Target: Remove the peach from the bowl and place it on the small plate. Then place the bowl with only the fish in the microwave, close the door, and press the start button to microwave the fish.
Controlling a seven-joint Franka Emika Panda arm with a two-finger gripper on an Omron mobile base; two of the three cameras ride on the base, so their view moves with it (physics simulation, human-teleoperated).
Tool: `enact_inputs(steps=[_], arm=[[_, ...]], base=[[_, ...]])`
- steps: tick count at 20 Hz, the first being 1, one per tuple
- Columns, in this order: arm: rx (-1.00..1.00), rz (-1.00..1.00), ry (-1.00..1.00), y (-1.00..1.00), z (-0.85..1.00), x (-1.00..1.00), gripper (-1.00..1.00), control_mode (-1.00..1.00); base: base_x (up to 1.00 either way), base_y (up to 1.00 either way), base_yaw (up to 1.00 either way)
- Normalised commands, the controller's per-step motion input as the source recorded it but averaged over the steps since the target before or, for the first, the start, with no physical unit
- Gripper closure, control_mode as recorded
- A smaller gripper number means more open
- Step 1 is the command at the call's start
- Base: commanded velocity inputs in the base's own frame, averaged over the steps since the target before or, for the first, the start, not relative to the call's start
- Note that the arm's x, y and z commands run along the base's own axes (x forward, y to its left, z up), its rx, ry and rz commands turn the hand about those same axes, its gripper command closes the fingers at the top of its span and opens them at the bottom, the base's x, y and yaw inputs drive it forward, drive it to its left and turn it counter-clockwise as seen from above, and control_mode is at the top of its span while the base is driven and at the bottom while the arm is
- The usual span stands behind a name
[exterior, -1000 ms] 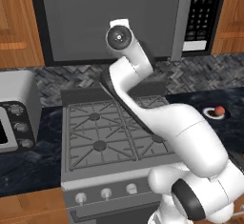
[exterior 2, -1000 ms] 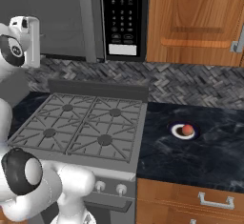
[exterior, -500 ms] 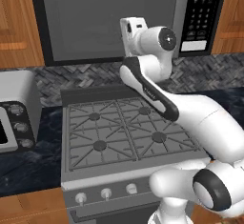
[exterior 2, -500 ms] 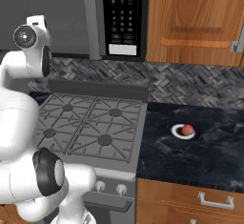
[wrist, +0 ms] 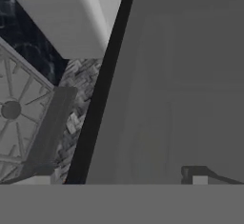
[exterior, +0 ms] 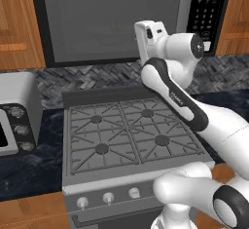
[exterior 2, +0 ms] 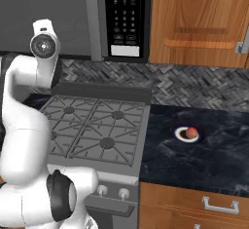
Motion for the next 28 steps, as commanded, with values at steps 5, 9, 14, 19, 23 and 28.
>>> enact_inputs(steps=[5, 9, 14, 19, 23, 28], arm=[[0.00, 0.00, -0.10, -0.80, 0.34, -0.94, -1.00, -1.00], [0.05, -0.01, -0.03, -0.99, 0.15, -0.67, -1.00, -1.00], [0.11, -0.01, 0.00, -1.00, 0.02, -0.32, -1.00, -1.00], [0.12, -0.01, -0.01, -1.00, 0.02, -0.08, -1.00, -1.00], [0.13, 0.00, -0.04, -0.78, 0.07, 0.09, -1.00, -1.00], [0.10, 0.00, 0.00, -0.47, -0.01, 0.28, -1.00, -1.00]], base=[[0.00, 0.00, 0.00], [0.00, 0.00, 0.00], [0.00, 0.00, 0.00], [0.00, 0.00, 0.00], [0.00, 0.00, 0.00], [0.00, 0.00, 0.00]])
